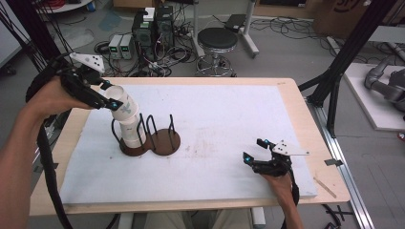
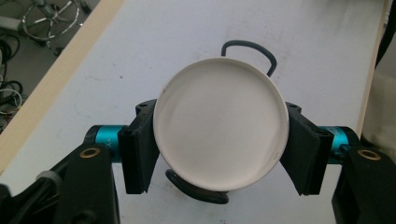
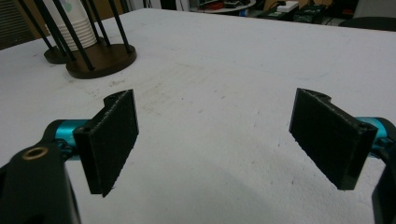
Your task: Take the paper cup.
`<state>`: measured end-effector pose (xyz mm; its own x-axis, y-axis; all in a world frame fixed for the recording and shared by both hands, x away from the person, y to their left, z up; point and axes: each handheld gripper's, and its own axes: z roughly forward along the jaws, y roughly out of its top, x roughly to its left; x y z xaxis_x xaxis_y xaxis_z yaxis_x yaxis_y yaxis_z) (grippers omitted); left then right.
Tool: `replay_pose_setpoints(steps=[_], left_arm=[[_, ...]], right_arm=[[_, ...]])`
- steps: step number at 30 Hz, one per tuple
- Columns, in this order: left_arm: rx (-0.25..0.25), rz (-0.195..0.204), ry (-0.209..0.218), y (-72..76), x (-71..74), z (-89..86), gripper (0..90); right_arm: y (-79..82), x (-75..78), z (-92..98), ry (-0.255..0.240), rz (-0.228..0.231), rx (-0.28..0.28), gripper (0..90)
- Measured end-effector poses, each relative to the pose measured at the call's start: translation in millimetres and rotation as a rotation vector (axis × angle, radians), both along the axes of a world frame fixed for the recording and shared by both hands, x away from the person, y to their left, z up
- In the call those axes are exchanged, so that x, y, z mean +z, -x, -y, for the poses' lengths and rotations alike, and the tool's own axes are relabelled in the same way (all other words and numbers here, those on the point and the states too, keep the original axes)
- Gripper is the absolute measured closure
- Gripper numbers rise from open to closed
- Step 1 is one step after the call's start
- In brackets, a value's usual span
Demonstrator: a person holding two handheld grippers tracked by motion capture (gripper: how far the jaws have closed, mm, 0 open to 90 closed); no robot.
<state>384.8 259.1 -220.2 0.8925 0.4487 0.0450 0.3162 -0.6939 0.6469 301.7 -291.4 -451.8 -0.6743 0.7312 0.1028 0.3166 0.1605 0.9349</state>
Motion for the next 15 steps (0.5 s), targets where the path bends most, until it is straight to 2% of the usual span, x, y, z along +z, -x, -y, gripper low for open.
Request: replay_pose_setpoints(steps=[2, 4, 7, 15], left_arm=[[0.002, 0.004, 0.029, 3.9, 0.7, -1.1, 35.7], [0.015, 0.027, 0.055, 9.1, 1.1, -1.2, 35.7], [0.016, 0.045, 0.114, 16.7, 0.3, -0.9, 35.7], [0.023, 0.044, 0.159, 30.5, -10.3, 9.9, 35.7]], right_arm=[[-0.1, -0.1, 0.1, 0.002, 0.001, 0.001, 15.8], [0.2, 0.0, 0.1, 0.002, 0.0, 0.001, 15.8], [0.3, 0.0, 0.0, 0.005, 0.001, 0.0, 15.8], [-0.3, 0.0, 0.0, 0.005, -0.001, -0.001, 15.8]])
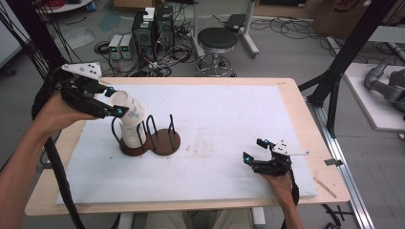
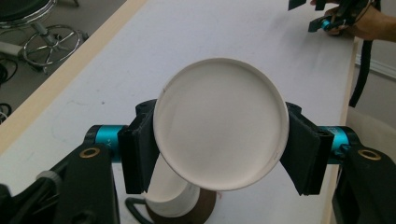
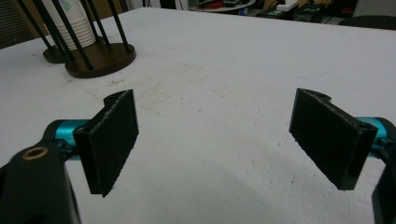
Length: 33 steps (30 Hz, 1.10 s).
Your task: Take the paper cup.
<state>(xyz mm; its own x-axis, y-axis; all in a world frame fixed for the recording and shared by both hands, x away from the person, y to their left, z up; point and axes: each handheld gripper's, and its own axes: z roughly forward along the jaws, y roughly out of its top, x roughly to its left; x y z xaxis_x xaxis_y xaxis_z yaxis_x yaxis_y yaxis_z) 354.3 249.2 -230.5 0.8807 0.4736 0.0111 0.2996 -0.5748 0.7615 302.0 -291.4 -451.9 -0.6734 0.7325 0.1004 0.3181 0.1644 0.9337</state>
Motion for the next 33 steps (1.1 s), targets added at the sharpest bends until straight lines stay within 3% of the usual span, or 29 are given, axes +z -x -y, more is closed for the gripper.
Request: replay_pose_setpoints(steps=[10, 18, 27, 33], left_arm=[[-0.11, 0.019, 0.097, 28.5, -6.7, 25.0, 35.7], [-0.147, 0.036, 0.142, 44.8, -16.1, 28.5, 35.7], [-0.159, 0.062, 0.253, 62.0, -50.3, 25.6, 35.7], [-0.163, 0.08, 0.287, 67.0, -75.7, 27.6, 35.6]], right_arm=[[-0.5, -0.1, 1.5, -0.016, -0.008, -0.001, 15.8], [-1.1, -0.4, 2.6, -0.026, -0.011, 0.001, 15.8], [-4.4, -0.3, 2.1, -0.019, -0.036, 0.004, 15.8], [-3.8, -0.2, 2.1, -0.023, -0.039, 0.001, 15.8]])
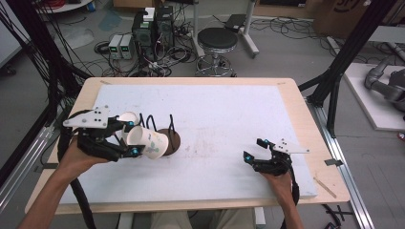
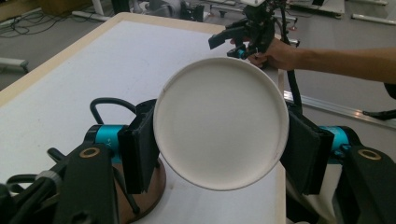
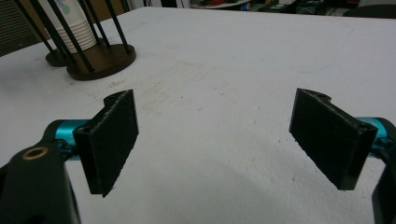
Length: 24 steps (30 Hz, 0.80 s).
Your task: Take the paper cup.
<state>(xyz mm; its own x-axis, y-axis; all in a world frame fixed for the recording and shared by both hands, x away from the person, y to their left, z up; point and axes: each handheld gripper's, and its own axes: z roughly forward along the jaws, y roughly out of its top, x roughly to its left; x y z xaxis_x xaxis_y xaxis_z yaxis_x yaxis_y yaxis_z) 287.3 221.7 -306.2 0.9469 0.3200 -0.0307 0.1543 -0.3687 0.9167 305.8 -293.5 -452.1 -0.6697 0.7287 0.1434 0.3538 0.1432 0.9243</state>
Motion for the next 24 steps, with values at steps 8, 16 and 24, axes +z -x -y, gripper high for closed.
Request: replay_pose_setpoints(steps=[8, 16, 24], left_arm=[[0.015, 0.023, 0.073, 4.8, -28.9, 2.6, 35.6], [0.041, 0.05, 0.158, 10.9, -52.2, 4.3, 35.6], [0.025, 0.07, 0.199, 12.3, -64.5, 12.4, 35.6]], right_arm=[[1.0, 0.0, -0.4, 0.009, 0.013, -0.004, 15.8], [0.9, -0.1, -0.5, 0.009, 0.012, -0.006, 15.8], [0.9, 0.0, -0.2, 0.007, 0.011, -0.002, 15.8]])
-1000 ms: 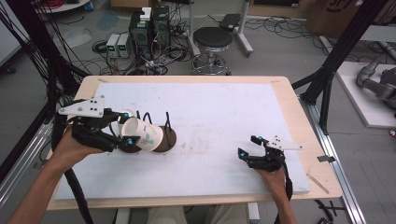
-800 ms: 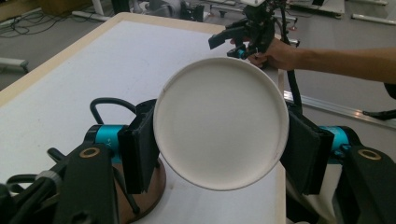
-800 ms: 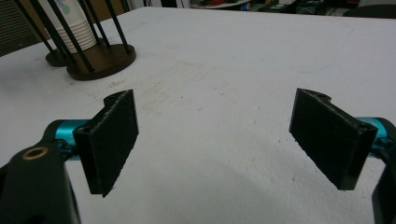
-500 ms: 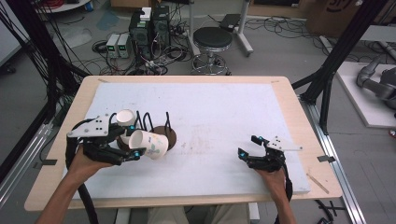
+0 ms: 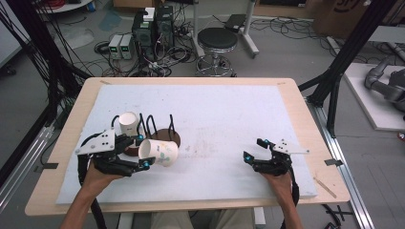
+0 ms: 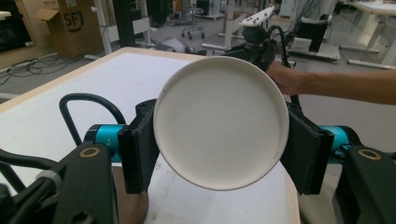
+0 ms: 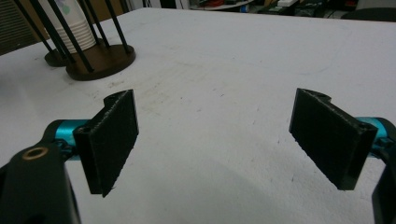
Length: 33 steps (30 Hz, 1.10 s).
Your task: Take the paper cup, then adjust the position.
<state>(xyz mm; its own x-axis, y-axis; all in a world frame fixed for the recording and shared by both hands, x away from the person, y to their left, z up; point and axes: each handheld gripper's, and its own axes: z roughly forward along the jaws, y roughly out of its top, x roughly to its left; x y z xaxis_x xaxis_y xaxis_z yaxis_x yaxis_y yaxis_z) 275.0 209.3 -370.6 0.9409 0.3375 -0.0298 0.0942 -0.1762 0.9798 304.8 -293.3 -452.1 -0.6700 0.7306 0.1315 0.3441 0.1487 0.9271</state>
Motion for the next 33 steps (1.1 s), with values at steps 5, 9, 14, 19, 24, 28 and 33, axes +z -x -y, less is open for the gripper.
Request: replay_pose_setpoints(steps=[5, 9, 14, 19, 24, 28, 33], left_arm=[[0.0, -0.001, 0.004, -2.8, -3.1, -0.5, 35.6], [0.006, 0.006, 0.023, -3.8, -1.0, -3.1, 35.6], [-0.002, 0.015, 0.02, -2.1, 3.7, -4.4, 35.6], [0.001, 0.014, 0.024, -2.3, 4.4, -9.7, 35.6], [0.009, 0.011, 0.028, -3.5, 3.6, -12.7, 35.6], [0.008, 0.009, 0.029, -4.4, 3.1, -13.2, 35.6], [0.007, 0.006, 0.023, -5.1, 1.8, -11.5, 35.6]], right_arm=[[-0.2, 0.0, 0.6, -0.002, 0.003, -0.003, 15.8], [0.2, 0.1, 0.0, -0.001, 0.002, 0.003, 15.8], [1.7, 0.0, 0.7, -0.006, 0.015, 0.004, 15.8], [0.9, -0.2, 2.0, -0.017, 0.014, 0.008, 15.8], [0.8, -0.1, 3.0, -0.03, 0.002, 0.022, 15.8], [0.7, 0.0, 2.3, -0.024, 0.006, 0.031, 15.8], [-1.4, 0.2, 2.4, -0.023, -0.006, 0.031, 15.8]])
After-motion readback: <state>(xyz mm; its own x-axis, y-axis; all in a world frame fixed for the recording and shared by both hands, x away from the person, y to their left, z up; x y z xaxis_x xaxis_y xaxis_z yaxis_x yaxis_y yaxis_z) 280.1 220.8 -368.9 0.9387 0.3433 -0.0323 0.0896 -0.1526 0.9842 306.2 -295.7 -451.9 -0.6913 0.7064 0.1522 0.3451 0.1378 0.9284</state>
